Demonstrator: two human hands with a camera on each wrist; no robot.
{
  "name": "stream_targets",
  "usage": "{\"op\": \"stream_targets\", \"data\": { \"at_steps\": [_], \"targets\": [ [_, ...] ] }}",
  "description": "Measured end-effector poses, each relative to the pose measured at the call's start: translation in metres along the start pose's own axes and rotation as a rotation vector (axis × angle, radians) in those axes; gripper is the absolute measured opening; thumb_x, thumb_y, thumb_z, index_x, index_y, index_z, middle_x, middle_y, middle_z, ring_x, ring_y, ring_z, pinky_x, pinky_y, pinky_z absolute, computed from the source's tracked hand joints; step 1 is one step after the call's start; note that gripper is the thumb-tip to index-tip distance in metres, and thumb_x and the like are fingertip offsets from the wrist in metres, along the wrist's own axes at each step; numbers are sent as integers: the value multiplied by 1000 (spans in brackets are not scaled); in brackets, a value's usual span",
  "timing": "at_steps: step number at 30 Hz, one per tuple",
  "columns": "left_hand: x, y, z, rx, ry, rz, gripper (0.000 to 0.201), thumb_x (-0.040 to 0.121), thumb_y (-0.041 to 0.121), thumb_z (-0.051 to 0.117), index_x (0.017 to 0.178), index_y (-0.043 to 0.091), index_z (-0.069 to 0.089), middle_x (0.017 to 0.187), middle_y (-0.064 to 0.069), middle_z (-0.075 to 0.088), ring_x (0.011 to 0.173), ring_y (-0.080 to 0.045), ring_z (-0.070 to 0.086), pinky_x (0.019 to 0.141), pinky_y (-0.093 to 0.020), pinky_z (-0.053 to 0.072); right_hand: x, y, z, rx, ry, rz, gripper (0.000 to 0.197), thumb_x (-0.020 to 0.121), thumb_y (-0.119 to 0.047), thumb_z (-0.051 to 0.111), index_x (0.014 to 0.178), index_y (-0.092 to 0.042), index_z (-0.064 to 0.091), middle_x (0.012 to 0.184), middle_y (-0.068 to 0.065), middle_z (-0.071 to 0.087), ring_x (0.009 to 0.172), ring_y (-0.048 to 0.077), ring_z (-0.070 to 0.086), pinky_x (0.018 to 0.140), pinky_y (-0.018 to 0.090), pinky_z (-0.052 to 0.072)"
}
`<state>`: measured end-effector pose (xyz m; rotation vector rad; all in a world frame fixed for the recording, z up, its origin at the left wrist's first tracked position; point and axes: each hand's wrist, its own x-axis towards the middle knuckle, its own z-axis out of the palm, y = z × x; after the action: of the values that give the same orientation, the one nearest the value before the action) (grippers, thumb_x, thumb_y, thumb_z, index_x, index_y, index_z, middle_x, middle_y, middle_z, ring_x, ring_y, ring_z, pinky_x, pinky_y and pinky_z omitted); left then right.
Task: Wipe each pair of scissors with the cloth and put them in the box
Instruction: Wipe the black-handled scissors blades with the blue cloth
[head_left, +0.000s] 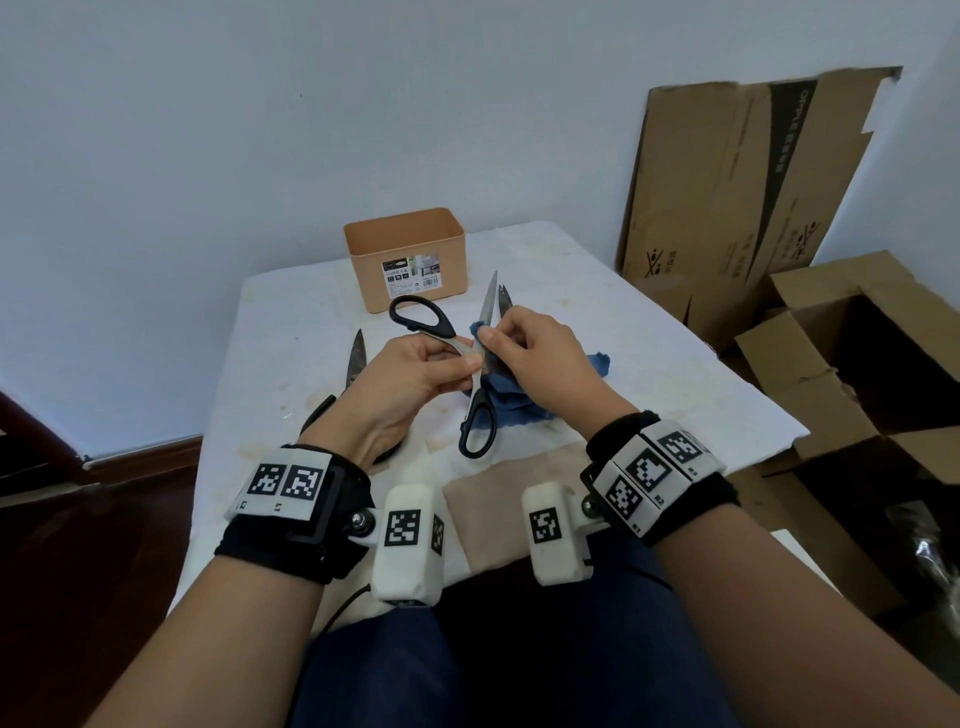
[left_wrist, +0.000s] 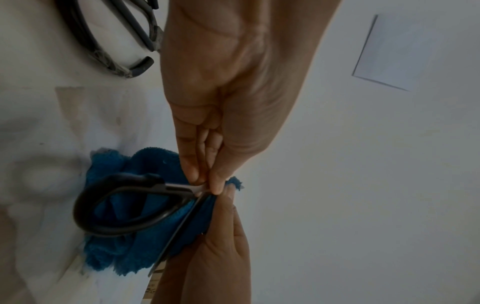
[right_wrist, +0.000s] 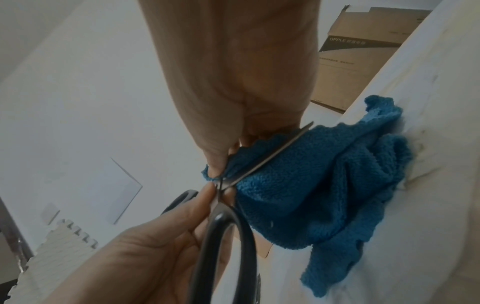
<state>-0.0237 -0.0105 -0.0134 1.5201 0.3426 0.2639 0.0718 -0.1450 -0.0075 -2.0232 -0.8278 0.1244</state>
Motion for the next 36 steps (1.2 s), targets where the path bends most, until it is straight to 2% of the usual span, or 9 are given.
{"op": "stream_targets", "data": {
  "at_steps": [6,11,18,22,25,27,29,33,36],
  "targets": [
    [-2,0,2,-2,-20,7,14,90,1,66,103,-1,71,95,-11,74,82,-13,69,74,-20,55,0,0,2,2,13,21,28,98,-36,52,83,-13,57,84,4,68,77,16,58,63,21,39],
    [-3,1,1,5,-38,13,13,90,1,66,102,0,70,92,-9,74,80,-13,69,77,-22,55,0,0,4,9,19,31,32,99,-36,50,85,-8,58,85,7,68,80,19,58,64,24,40],
    [-6,3,2,-9,-71,7,10,91,0,64,99,1,71,91,-8,75,78,-10,70,71,-18,54,3,-1,1,-43,31,42,32,100,-36,47,90,-7,57,71,-4,52,64,6,45,52,11,32],
    [-6,-2,1,-55,-80,-33,12,92,0,63,102,-1,69,88,-6,74,76,-8,69,70,-16,53,1,0,2,-28,27,54,34,101,-37,46,91,-6,58,71,-3,51,63,6,44,52,14,31],
    [-7,-6,-2,-105,-74,-68,8,92,-1,62,96,1,69,77,1,73,70,-4,66,68,-15,53,-1,1,1,8,55,61,35,101,-35,45,86,-6,57,71,-1,50,64,9,44,54,15,32],
    [-7,-8,-6,-136,-71,-83,9,92,0,62,97,1,70,79,1,73,69,-3,66,68,-14,53,-1,3,-3,84,117,90,35,102,-33,45,76,-11,51,69,-2,49,63,8,43,54,14,34],
    [-7,-9,-9,-160,-73,-91,12,92,1,62,101,0,70,85,-1,74,70,-3,66,68,-13,53,0,4,-8,187,158,118,33,101,-34,46,77,-12,50,69,-5,50,64,6,45,58,17,35],
    [-6,-8,-12,-144,-81,-92,13,93,2,61,99,2,71,80,1,74,70,-2,66,68,-13,54,-2,2,-15,244,58,76,27,95,-39,58,89,-13,63,77,2,66,71,12,60,66,25,46],
    [-4,-7,-13,-124,-86,-92,11,92,4,63,95,5,73,83,0,73,73,-4,65,70,-14,54,-5,2,-18,231,-20,55,20,90,-38,66,90,-18,65,70,-5,64,58,-1,56,56,14,40]
  ]
}}
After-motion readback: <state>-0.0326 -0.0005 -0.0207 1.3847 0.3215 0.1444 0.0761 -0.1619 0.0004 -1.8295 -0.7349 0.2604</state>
